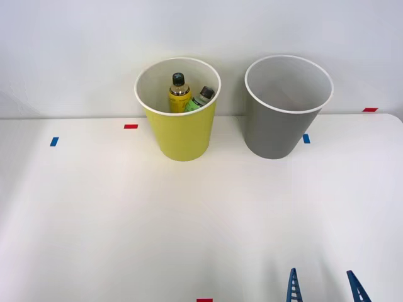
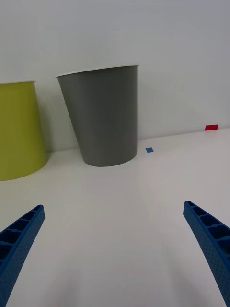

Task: Put cans in the gray bin, plastic bottles in the light green bin

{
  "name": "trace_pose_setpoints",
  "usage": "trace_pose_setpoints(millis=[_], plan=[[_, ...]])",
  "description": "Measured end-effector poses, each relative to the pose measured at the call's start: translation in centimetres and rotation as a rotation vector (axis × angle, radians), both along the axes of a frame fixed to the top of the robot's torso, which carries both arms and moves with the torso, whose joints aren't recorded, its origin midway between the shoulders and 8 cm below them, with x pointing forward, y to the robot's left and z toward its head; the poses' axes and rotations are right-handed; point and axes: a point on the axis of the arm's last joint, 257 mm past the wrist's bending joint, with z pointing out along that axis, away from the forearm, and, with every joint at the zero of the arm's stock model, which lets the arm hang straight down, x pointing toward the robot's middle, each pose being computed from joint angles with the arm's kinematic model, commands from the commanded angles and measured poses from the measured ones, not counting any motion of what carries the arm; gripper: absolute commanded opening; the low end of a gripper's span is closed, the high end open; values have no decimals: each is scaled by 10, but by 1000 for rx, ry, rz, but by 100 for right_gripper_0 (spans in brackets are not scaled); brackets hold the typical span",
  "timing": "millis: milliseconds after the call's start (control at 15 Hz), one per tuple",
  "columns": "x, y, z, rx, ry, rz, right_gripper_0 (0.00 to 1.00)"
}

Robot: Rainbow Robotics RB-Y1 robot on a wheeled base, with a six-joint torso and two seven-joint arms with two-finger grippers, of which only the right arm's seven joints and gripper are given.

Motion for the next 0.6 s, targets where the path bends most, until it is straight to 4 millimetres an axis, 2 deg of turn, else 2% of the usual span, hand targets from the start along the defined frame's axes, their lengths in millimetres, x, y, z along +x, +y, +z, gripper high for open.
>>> trace_pose_setpoints(millis=[600], plan=[[0,0,0,0,0,0,100]])
